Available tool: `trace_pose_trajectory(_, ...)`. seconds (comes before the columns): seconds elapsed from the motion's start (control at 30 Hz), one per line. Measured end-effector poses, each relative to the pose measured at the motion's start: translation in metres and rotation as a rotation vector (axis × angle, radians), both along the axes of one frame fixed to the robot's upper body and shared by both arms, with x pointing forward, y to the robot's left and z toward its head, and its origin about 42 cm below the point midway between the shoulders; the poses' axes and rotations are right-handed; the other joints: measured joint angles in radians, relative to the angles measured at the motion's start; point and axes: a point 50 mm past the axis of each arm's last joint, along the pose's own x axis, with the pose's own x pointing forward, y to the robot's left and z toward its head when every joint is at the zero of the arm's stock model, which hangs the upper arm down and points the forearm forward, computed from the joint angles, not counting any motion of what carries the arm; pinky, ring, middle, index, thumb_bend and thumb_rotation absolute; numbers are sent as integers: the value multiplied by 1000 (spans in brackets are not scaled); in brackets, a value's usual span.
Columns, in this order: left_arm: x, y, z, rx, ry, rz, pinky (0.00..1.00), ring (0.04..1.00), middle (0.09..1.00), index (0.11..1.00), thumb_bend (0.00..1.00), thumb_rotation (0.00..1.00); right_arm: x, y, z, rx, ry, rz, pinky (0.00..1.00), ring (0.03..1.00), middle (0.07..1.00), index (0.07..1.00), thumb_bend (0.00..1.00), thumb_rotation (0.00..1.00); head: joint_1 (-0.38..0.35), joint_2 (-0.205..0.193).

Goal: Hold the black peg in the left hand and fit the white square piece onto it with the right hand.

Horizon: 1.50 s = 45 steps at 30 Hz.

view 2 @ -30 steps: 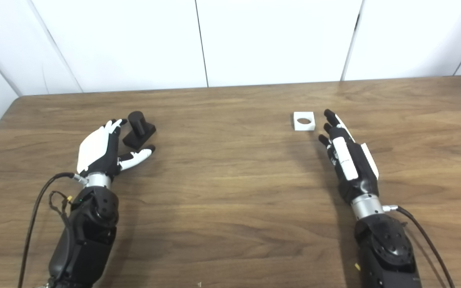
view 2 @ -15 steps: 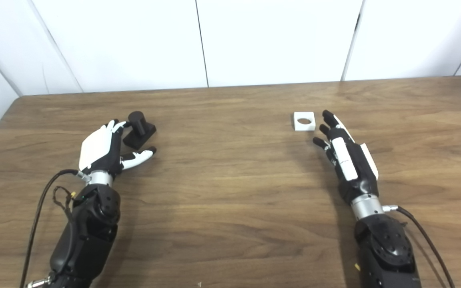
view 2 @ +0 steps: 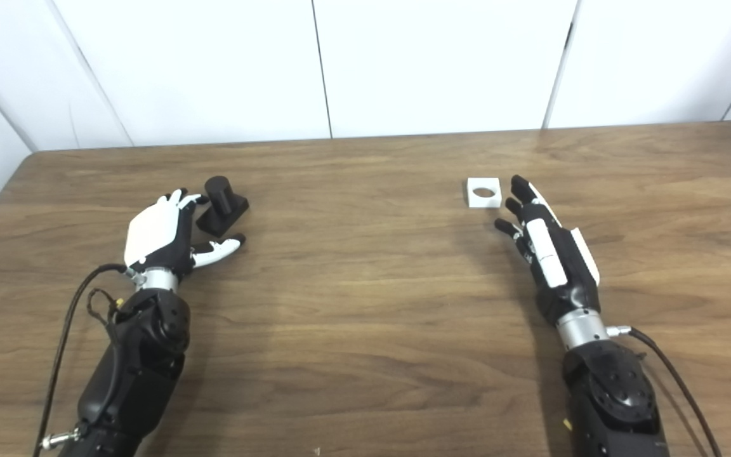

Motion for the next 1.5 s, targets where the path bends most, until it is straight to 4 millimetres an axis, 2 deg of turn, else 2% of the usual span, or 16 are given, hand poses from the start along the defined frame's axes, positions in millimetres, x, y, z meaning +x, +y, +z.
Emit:
trace_pose_trajectory(0.4,14,2,2,37,6,-1,1000,1000,958,800,668,489,-2,-2,1,15,-3,0,862,960,966,925,587,818,3,0)
trace_pose_trajectory(0.53,20,3,7,42,-4,1,1000,1000,952,747,664,451,-4,-3,0,14,2,0,868,961,967,929,576,809,3,2)
trace_pose_trajectory(0.8,21,7,10,46,-17,29,1000,1000,914,610,703,263,-5,-5,0,11,2,0,864,957,965,923,617,808,9,5)
trace_pose_trajectory(0.97,25,2,16,55,-38,37,1000,1000,905,577,729,196,-4,-5,0,13,2,0,866,957,961,921,633,794,12,8)
trace_pose_trajectory(1.03,25,2,16,48,-43,44,961,1000,902,569,714,167,-4,-4,1,13,2,0,866,954,960,919,648,802,12,8)
trace_pose_trajectory(1.13,25,1,16,38,-45,49,931,999,896,562,705,160,-4,-5,1,12,2,0,861,955,961,920,654,804,14,9)
trace_pose_trajectory(1.5,25,0,17,41,-43,50,915,998,896,566,693,191,-4,-5,1,9,1,1,839,955,960,917,656,802,15,12)
